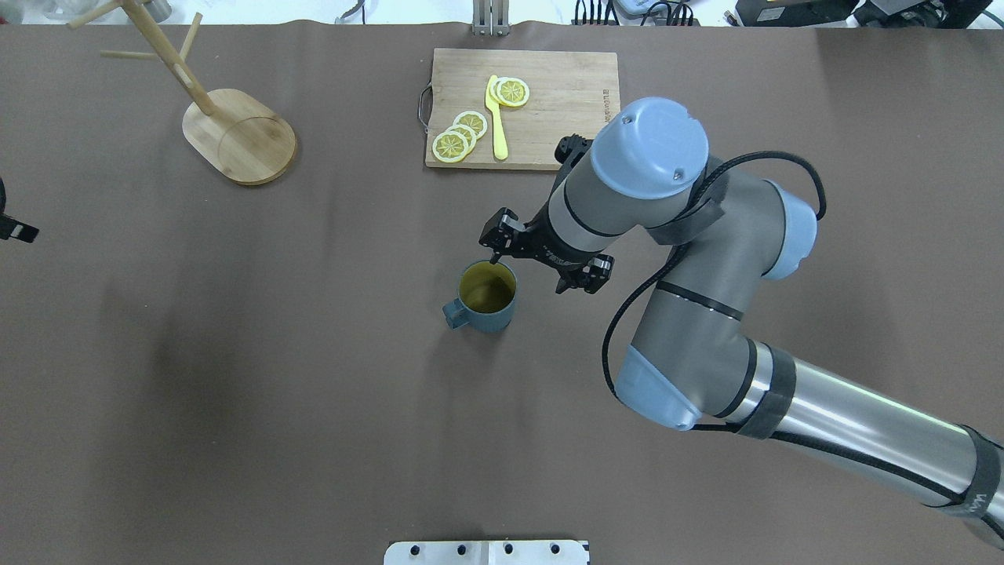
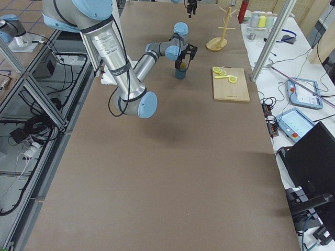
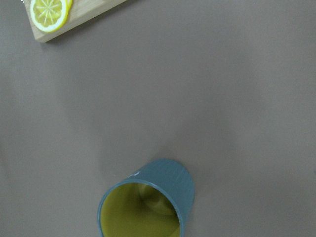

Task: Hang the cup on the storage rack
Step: 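Set the teal mug down with the right gripper while the left arm reaches in, then move the left gripper to the teal mug handle while the right arm withdraws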

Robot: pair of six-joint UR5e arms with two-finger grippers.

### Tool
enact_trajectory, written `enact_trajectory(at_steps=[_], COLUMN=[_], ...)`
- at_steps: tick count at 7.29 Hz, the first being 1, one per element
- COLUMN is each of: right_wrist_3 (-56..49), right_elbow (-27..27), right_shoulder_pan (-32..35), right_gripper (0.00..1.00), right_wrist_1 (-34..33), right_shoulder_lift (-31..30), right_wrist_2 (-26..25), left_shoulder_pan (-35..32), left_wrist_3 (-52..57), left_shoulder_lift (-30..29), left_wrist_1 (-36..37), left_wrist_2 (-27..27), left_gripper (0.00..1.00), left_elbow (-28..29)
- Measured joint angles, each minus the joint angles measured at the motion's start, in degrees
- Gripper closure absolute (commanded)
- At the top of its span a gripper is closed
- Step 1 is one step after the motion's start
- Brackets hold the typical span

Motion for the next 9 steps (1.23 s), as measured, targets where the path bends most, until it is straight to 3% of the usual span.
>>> enact_trajectory(at_steps=[3,5,9], right_wrist_3=[-8.11,-14.13,-28.79], right_elbow=[4.74,5.10,4.90], right_shoulder_pan=[6.65,11.03,18.11], right_gripper=[0.00,0.00,0.00], right_wrist_1=[-0.55,-0.55,-0.61], right_shoulder_lift=[-7.88,-12.28,-20.67], right_wrist_2=[4.98,7.89,9.71], left_shoulder_pan=[10.26,17.29,29.30], left_wrist_3=[-9.41,-12.41,-16.32], left_shoulder_lift=[-7.08,-13.13,-16.97], left_wrist_1=[-14.70,-19.23,-29.64], left_wrist_2=[-1.79,3.72,15.83], left_gripper=[0.02,0.02,0.03], left_elbow=[0.24,-0.34,-0.93])
